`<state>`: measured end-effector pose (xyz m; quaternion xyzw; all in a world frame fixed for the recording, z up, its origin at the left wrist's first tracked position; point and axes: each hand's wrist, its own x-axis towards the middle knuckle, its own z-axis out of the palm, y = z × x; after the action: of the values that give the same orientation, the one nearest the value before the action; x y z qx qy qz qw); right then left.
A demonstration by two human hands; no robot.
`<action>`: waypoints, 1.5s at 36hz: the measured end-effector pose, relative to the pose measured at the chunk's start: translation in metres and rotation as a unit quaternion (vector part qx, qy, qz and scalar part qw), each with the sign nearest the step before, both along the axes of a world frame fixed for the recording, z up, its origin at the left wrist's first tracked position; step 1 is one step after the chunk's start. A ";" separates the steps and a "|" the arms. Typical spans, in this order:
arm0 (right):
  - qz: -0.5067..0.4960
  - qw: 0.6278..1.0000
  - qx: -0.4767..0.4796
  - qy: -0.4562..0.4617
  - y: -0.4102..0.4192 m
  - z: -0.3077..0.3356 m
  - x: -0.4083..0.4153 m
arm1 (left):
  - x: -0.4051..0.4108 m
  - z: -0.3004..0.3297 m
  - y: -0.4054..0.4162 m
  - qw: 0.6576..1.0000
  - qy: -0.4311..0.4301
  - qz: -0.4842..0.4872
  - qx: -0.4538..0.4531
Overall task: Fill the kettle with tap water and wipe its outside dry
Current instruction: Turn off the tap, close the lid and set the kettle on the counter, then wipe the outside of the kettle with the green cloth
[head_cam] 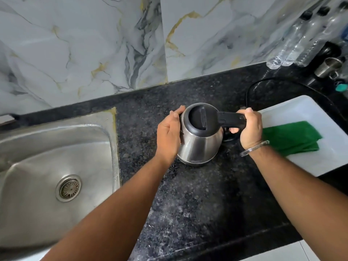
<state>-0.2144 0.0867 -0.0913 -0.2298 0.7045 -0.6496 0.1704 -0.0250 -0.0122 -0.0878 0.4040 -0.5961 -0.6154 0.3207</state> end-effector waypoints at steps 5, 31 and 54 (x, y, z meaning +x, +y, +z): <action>-0.039 0.999 0.023 -0.017 0.000 0.004 0.008 | 0.002 0.005 0.005 1.000 -0.004 0.019 0.002; -0.086 0.791 0.604 0.055 0.130 -0.032 -0.181 | -0.086 0.073 -0.004 0.765 -0.404 -0.327 -0.380; 0.125 0.928 -0.040 -0.348 0.108 0.078 -0.072 | -0.095 0.078 0.014 0.801 -0.527 -0.146 -0.243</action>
<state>-0.2862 0.1944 -0.0128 -0.0824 0.5397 -0.6901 0.4751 -0.1200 0.0022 -0.0098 0.4833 -0.8549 -0.1819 -0.0492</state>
